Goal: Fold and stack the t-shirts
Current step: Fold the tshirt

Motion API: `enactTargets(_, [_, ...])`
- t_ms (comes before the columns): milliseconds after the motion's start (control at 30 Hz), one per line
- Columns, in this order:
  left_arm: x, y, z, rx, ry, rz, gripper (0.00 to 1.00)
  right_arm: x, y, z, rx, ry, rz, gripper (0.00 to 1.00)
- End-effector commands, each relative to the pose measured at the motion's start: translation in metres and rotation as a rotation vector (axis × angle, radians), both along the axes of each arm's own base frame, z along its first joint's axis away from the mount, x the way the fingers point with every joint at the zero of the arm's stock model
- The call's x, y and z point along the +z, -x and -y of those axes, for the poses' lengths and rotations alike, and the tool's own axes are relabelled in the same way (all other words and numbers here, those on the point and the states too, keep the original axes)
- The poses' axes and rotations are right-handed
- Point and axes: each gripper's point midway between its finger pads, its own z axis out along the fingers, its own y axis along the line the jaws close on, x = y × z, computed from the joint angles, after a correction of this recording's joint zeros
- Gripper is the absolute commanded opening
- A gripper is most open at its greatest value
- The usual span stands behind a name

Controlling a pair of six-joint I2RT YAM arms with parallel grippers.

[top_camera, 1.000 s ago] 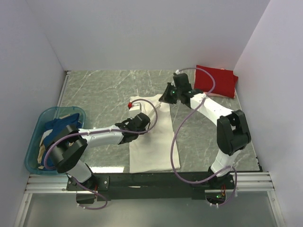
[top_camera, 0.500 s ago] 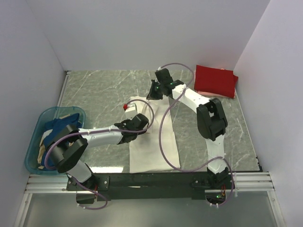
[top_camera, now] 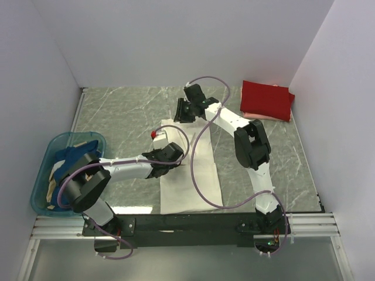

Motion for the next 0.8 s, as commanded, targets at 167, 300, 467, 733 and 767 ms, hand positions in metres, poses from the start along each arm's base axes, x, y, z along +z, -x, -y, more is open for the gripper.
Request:
enactTargets(167, [0.053,-0.005,-0.006,0.030,0.047,0.071,0.35,0.076,-0.018,0.032,-0.043,-0.046,0.156,0.52])
enactTargets(300, [0.073,-0.007,0.006,-0.020,0.094,0.093,0.31,0.062,0.005,0.066,-0.094,-0.045,0.106,0.50])
enactTargets(467, [0.080,-0.020,0.029,-0.063,0.120,0.079,0.23,0.033,0.026,0.079,-0.091,-0.037,0.056,0.49])
enactTargets(733, [0.052,-0.042,0.060,-0.131,0.171,0.001,0.10,-0.006,0.034,0.067,-0.043,-0.068,-0.028,0.50])
enactTargets(767, [0.049,-0.043,0.062,-0.136,0.172,-0.008,0.09,-0.008,0.033,0.065,-0.042,-0.072,-0.029,0.50])
